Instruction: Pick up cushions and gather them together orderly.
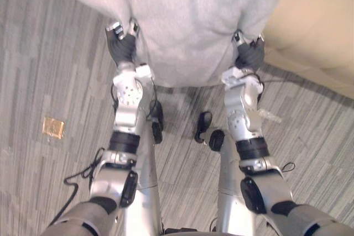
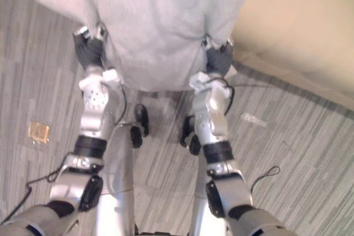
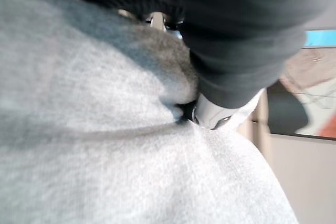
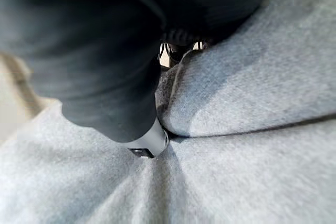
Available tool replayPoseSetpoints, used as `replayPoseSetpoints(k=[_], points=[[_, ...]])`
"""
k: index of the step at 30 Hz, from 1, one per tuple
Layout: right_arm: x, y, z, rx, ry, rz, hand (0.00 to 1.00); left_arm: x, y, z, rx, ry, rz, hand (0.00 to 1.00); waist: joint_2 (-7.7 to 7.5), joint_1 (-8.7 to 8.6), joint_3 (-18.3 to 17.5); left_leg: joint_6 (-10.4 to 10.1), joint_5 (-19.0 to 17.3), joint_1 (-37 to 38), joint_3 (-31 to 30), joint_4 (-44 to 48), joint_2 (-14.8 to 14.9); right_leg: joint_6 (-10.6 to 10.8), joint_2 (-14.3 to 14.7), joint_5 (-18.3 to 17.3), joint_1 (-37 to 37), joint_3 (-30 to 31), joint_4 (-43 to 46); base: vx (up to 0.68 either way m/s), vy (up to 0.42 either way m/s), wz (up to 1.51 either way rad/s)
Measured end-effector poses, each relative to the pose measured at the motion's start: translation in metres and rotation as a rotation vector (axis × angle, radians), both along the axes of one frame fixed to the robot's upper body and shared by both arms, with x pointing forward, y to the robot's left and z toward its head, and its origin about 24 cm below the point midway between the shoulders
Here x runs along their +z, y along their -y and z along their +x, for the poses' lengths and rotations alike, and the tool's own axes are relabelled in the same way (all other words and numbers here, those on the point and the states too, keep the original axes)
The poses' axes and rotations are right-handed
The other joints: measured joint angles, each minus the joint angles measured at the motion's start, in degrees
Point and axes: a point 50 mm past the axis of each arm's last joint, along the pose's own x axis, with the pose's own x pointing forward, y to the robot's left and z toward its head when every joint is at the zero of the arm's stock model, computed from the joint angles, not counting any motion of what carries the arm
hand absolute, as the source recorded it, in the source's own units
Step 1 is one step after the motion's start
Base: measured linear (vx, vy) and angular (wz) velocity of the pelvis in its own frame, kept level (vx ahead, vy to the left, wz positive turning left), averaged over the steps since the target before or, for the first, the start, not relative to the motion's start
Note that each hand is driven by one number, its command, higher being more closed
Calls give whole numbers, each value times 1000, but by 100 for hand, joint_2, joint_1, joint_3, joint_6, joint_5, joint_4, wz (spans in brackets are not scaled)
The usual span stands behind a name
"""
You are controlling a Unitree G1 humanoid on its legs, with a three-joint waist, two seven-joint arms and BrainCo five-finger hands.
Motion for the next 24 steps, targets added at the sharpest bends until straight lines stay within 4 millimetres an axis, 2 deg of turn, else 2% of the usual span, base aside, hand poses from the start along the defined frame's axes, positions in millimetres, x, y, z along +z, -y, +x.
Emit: replayPoseSetpoints(k=[2,4,8,9,11,13,14,17,18,20,21,22,23,24], points=[[-14,7,-9,-10,-14,-2,100,-10,6,-8,-36,-3,2,100,0,-17,-32,3,64,637,88,-345,-17,-38,16,63,647,-38,-367,105,10,9],[-33,9,-20,-1,-54,-15,100,-29,5,-19,-47,-42,-3,100,-2,-38,-77,-2,57,1482,191,-676,-56,-84,28,169,1459,-35,-775,175,35,-1],[-61,13,-41,-1,-119,-61,100,-57,4,-41,-74,-97,-10,100,-10,-41,-213,-2,-144,2645,339,-1027,-91,77,53,212,2628,-16,-1290,169,63,-7],[-66,13,-45,5,-130,-69,100,-62,2,-46,-74,-111,-15,100,-21,-48,-227,13,-216,2878,393,-1055,-86,167,53,206,2836,14,-1318,161,89,-22],[-81,14,-57,16,-167,-104,100,-80,-2,-61,-85,-159,-18,100,-16,-60,-524,16,-503,3304,498,-1060,-59,441,39,315,3051,111,-1096,122,93,-33],[-91,12,-63,29,-198,-115,100,-90,-6,-71,-85,-184,-18,100,-6,-70,-574,56,-724,3843,658,-1041,14,853,12,583,3203,257,-593,129,124,-34],[-96,10,-67,32,-218,-113,100,-93,-8,-76,-87,-194,-25,100,-24,-71,-606,84,-845,4104,713,-1048,26,958,1,695,3277,332,-395,118,107,-24],[-109,6,-76,57,-263,-153,100,-102,-14,-89,-73,-221,-36,100,-50,-87,-890,105,-1022,4591,869,-1190,29,859,-8,735,3437,358,-280,121,47,-27],[-112,6,-78,63,-273,-164,100,-102,-14,-91,-73,-222,-35,100,-80,-87,-1028,107,-1021,4655,919,-1320,5,774,5,518,3462,346,-443,126,-14,-19],[-112,5,-78,61,-272,-188,100,-99,-14,-90,-77,-205,-34,100,-97,-85,-1132,107,-1023,4757,949,-1489,-2,774,140,228,3460,333,-1054,170,-68,-24],[-113,7,-78,55,-278,-189,100,-97,-13,-88,-85,-199,-30,100,-106,-96,-1137,96,-1030,4877,958,-1613,0,747,260,253,3416,390,-1473,225,-138,-16],[-114,9,-78,54,-285,-192,100,-97,-12,-88,-90,-198,-27,100,-122,-115,-1148,81,-1037,4970,973,-1718,-3,714,333,334,3384,481,-1763,256,-189,6],[-116,12,-78,48,-295,-199,100,-98,-10,-88,-102,-204,-17,100,-208,-207,-1203,34,-1045,5174,951,-1939,-114,654,443,735,3400,717,-2470,228,-176,22],[-117,15,-78,39,-305,-204,100,-102,-7,-88,-115,-220,-11,100,-199,-272,-1250,-89,-1055,5334,784,-2126,-209,297,476,979,3508,743,-2528,285,-158,12]])
